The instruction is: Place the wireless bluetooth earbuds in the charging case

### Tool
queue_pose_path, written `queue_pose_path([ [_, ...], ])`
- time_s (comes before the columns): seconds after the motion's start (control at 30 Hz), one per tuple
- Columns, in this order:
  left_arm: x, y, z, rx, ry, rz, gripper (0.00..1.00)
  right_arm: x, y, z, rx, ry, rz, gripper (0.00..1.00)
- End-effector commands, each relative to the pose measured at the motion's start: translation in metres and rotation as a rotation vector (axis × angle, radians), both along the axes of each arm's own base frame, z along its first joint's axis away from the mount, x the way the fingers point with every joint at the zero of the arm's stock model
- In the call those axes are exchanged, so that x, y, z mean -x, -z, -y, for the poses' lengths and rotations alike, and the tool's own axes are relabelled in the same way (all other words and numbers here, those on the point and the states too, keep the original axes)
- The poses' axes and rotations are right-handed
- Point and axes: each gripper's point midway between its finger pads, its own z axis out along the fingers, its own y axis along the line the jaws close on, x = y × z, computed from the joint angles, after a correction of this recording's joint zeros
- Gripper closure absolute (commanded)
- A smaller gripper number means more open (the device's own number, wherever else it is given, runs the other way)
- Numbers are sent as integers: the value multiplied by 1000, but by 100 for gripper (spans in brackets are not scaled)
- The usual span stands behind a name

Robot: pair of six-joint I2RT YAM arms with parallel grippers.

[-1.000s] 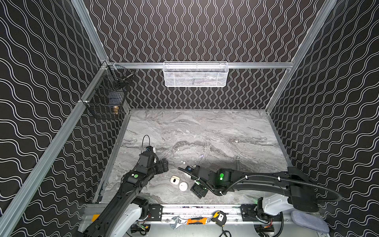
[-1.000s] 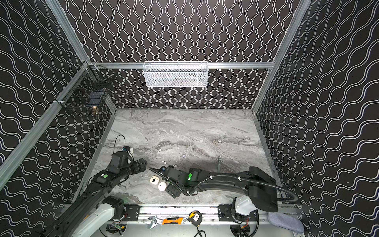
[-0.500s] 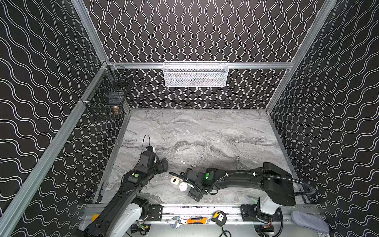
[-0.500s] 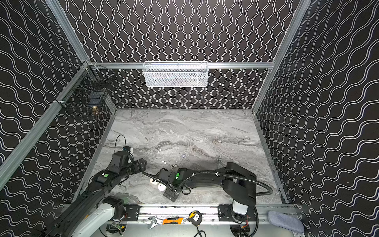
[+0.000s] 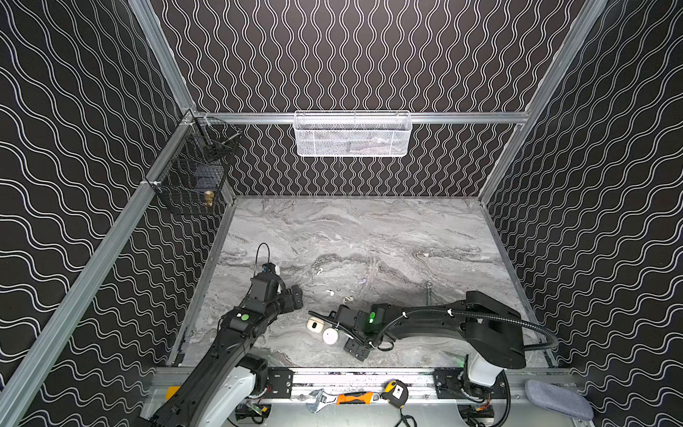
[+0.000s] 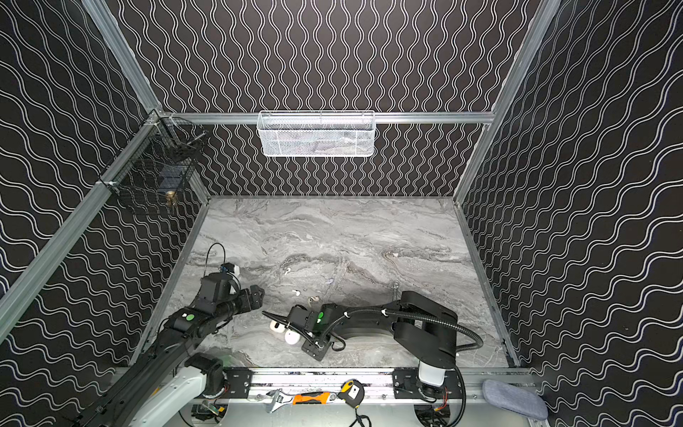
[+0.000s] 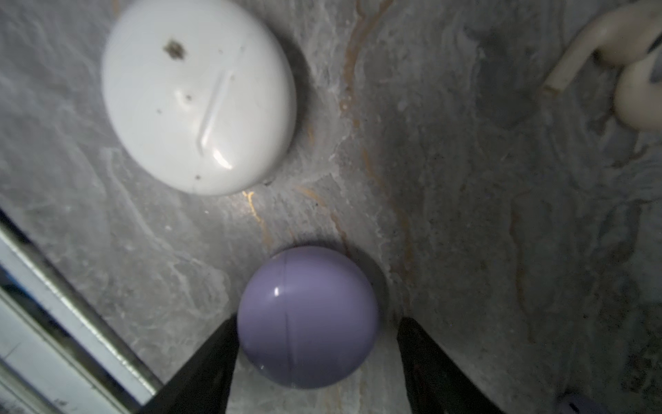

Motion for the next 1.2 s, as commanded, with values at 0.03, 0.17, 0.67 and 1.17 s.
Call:
queue_pose_path([
  [0.03, -1, -3, -1, 3, -14, 13, 7, -14, -4, 4, -37, 79, 16, 29],
  [0.17, -1, -3, -2, 1, -17, 15, 7, -30, -7, 19, -86, 167, -29, 32],
  [0.67, -17, -2, 2, -10, -15, 5, 5, -127, -96, 69, -525, 561, 29, 27],
  [1.17, -13, -27, -31, -83, -152, 153, 5, -92, -89, 66, -531, 618, 116, 26],
])
